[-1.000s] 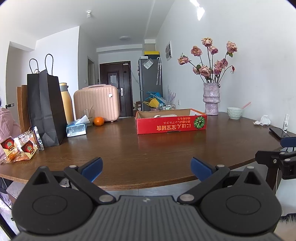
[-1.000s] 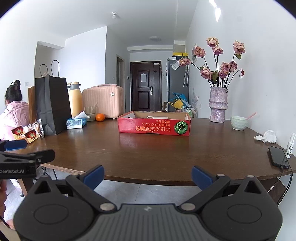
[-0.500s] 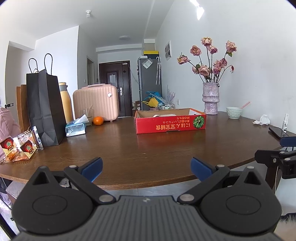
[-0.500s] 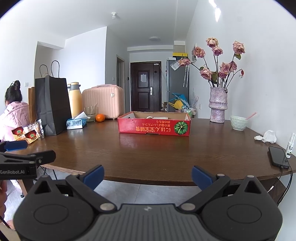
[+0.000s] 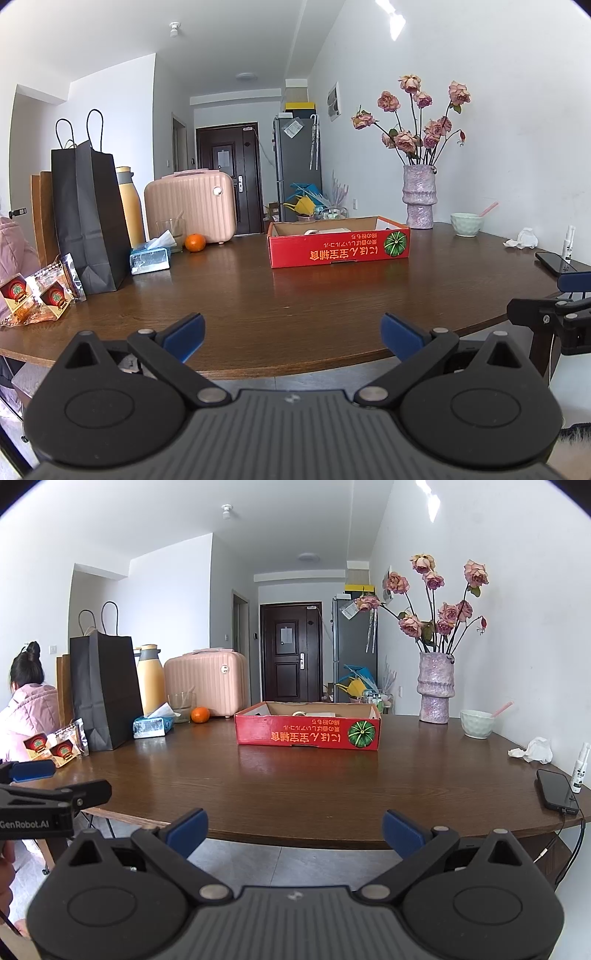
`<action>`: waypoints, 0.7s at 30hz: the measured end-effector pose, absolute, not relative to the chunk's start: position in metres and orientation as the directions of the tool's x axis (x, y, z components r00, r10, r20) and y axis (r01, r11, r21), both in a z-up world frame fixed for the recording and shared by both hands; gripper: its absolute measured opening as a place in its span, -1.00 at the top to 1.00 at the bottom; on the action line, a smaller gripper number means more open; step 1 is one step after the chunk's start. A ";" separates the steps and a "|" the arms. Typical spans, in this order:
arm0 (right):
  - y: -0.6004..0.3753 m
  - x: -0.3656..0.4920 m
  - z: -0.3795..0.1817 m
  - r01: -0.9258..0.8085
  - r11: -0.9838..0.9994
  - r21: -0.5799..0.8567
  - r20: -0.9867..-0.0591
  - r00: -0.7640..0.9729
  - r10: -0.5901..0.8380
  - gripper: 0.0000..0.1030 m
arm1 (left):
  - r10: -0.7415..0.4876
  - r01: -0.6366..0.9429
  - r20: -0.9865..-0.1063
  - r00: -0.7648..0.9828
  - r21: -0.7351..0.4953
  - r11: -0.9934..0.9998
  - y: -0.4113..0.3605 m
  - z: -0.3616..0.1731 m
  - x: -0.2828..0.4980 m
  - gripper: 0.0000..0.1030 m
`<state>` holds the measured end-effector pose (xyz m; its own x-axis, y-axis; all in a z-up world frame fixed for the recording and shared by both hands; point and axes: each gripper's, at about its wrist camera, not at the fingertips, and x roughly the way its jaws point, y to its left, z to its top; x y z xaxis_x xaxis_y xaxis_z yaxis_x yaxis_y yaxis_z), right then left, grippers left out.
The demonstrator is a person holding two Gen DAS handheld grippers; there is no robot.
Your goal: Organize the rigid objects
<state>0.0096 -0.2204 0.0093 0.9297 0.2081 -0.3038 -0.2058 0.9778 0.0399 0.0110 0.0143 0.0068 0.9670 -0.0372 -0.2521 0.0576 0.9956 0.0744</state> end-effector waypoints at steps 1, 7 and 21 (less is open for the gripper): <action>-0.220 0.010 0.009 -0.205 0.978 0.040 -0.303 0.930 0.208 -0.96 | -0.038 0.058 -0.252 0.967 0.075 0.995 0.014 0.007 0.011 -1.00; -0.219 0.010 0.009 -0.204 0.978 0.042 -0.304 0.930 0.207 -0.96 | -0.042 0.063 -0.246 0.968 0.079 0.995 0.013 0.008 0.010 -1.00; -0.220 0.010 0.008 -0.202 0.979 0.043 -0.303 0.931 0.205 -0.96 | -0.045 0.068 -0.239 0.970 0.091 0.994 0.013 0.009 0.009 -1.00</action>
<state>0.0102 -0.2200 0.0076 0.9305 0.2050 -0.3035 -0.2015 0.9785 0.0433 0.0092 0.0128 0.0087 0.9701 -0.0446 -0.2386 0.0681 0.9935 0.0911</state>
